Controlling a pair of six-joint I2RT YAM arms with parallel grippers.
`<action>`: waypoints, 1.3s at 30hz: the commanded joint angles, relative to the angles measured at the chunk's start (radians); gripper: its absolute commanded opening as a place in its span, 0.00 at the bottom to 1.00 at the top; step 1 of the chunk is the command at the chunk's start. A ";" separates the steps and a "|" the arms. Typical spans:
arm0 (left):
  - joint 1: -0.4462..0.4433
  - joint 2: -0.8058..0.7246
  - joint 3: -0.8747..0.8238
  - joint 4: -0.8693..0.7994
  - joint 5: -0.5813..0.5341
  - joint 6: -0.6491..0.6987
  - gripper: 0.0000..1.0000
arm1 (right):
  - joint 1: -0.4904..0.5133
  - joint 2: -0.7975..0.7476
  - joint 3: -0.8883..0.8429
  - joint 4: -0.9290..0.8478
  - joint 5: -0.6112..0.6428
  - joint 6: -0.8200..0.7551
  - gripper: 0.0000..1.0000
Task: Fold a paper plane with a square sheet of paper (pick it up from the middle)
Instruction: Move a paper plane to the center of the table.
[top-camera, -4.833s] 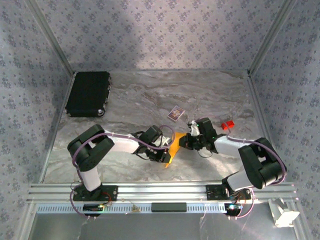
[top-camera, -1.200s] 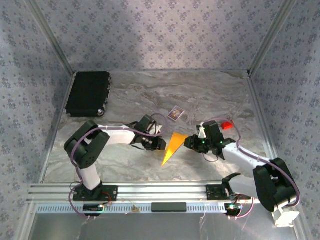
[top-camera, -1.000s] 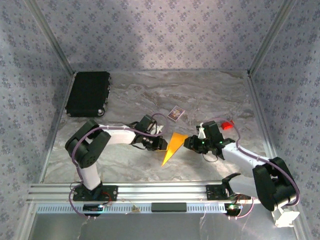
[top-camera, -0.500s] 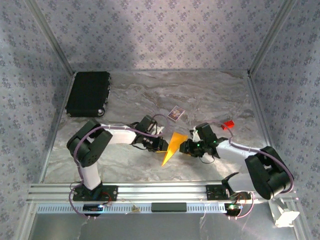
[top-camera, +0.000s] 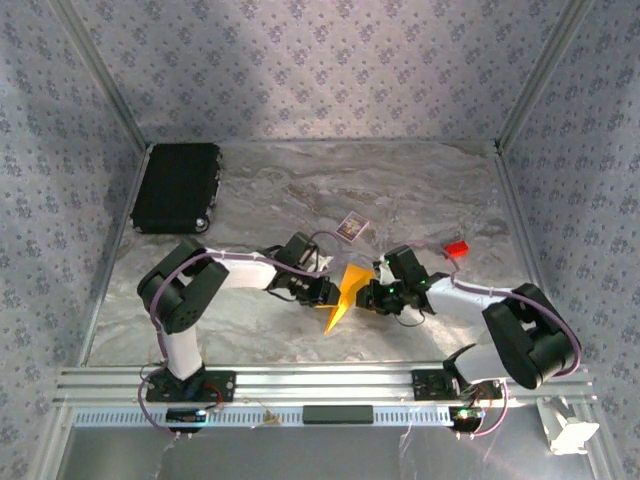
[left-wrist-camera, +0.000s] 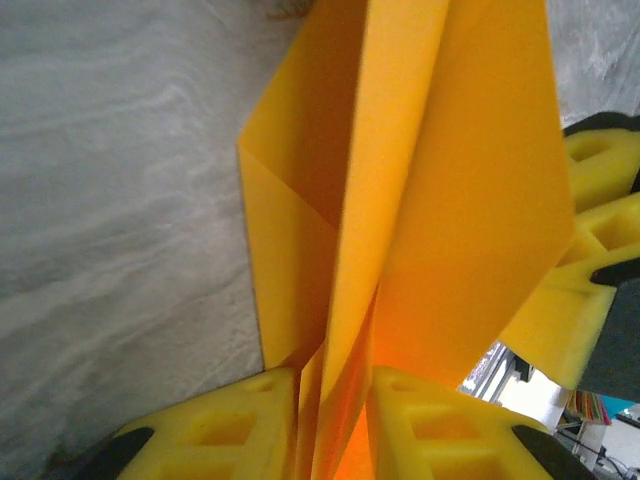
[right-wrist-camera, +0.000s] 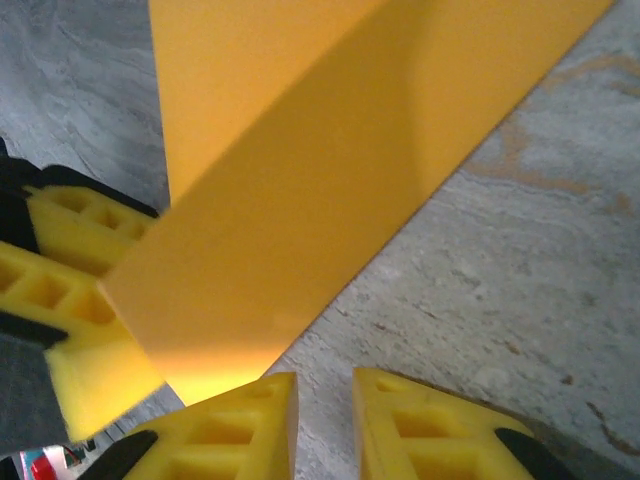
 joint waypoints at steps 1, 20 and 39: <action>-0.011 0.011 0.019 -0.001 0.016 0.002 0.24 | 0.007 0.021 0.034 -0.019 -0.022 -0.025 0.21; -0.041 0.018 0.043 -0.010 0.020 0.017 0.08 | -0.001 0.061 0.031 0.009 -0.032 -0.030 0.20; -0.142 -0.211 0.225 -0.537 -0.812 0.005 0.00 | -0.075 -0.128 -0.003 -0.160 0.160 -0.025 0.19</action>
